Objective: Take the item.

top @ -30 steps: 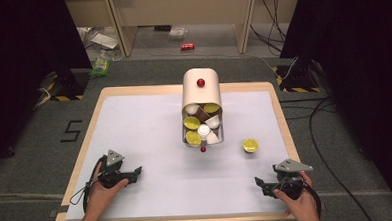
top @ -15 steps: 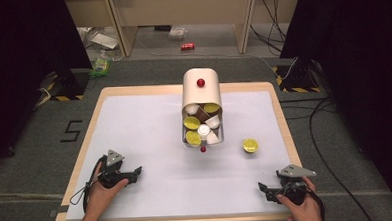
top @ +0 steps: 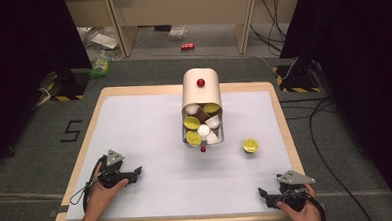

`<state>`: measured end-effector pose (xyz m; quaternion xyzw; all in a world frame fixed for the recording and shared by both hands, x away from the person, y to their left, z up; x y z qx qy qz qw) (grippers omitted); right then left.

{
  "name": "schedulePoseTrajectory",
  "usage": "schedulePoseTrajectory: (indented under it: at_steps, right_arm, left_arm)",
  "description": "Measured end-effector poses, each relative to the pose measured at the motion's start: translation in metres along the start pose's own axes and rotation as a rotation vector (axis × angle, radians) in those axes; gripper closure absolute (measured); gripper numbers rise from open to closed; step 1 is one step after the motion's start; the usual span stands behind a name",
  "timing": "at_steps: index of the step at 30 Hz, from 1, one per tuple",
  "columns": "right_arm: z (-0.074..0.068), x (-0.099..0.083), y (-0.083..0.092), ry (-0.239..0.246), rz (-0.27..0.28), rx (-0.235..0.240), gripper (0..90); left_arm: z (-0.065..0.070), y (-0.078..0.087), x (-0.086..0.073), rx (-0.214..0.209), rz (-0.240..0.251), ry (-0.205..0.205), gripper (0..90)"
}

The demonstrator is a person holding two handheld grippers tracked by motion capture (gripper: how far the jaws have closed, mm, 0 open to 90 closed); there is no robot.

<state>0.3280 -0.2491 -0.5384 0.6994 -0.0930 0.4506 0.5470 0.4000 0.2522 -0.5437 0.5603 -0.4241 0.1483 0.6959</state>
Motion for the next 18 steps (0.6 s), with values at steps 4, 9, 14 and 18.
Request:
schedulePoseTrajectory:
  at_steps: [4,9,14,18]
  right_arm:
    - [-0.0001,-0.0002,-0.0002,-0.001,0.003,0.000,14.8]
    - [0.0001,-0.0006,-0.0002,0.002,0.007,0.003,14.4]
    - [0.0002,-0.0006,-0.0003,0.004,0.007,0.005,14.3]
    - [0.0002,-0.0006,-0.0003,0.004,0.007,0.005,14.2]
  left_arm:
    - [0.0000,0.0000,0.0000,0.000,0.000,0.000,13.5]
    - [0.0000,0.0000,0.0000,0.000,0.000,0.000,13.6]
    - [-0.0001,0.0000,0.0000,0.000,0.000,0.000,13.5]
    - [0.0000,0.0000,0.0000,0.000,0.000,0.000,13.5]
Point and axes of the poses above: each handheld gripper's, and its own axes: y roughly backward along the jaws, x roughly out of its top, z roughly to its right, the point moved 6 cm from there along -y, roughly forward along the jaws
